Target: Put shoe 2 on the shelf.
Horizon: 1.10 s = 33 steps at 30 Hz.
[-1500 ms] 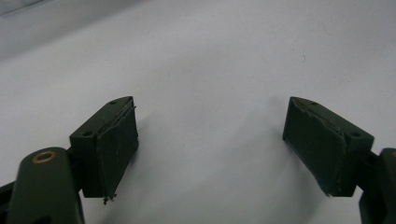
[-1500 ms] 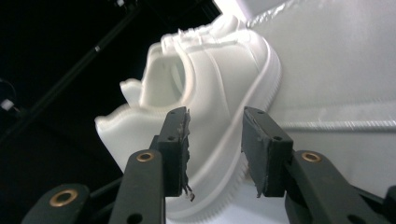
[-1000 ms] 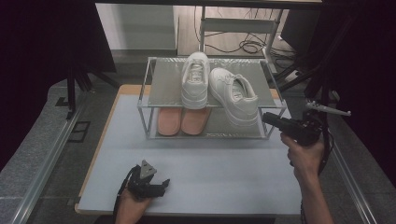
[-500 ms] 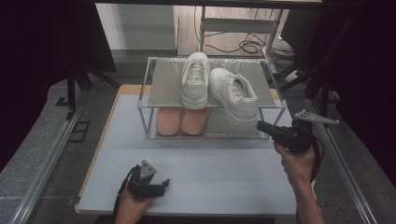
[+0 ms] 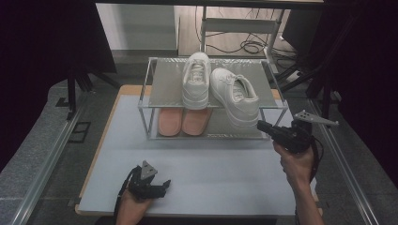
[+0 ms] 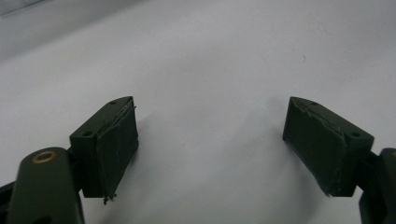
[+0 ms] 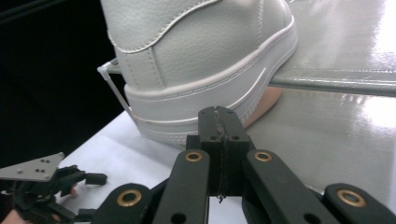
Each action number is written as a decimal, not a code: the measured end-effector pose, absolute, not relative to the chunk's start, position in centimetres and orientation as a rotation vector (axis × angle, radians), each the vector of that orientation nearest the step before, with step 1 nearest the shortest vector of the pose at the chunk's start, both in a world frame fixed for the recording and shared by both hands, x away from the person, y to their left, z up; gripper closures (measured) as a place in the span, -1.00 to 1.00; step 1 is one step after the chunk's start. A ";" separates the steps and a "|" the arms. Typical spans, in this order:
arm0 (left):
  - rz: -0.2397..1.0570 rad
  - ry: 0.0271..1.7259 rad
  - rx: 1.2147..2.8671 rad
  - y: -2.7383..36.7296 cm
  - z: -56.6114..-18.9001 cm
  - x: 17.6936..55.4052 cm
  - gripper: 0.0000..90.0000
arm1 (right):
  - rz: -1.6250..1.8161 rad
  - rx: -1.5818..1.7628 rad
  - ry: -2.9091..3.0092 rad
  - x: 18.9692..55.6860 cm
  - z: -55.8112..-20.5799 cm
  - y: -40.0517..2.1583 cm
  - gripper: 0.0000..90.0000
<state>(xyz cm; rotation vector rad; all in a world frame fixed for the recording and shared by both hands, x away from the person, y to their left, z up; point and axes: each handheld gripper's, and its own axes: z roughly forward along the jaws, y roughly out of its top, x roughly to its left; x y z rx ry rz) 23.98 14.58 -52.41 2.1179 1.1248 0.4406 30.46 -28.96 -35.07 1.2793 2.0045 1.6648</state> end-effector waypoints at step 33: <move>0.441 1.124 2.119 14.6 -52.4 24.0 -0.60 | 1.654 1.193 2.054 30.1 -34.6 -25.2 0.97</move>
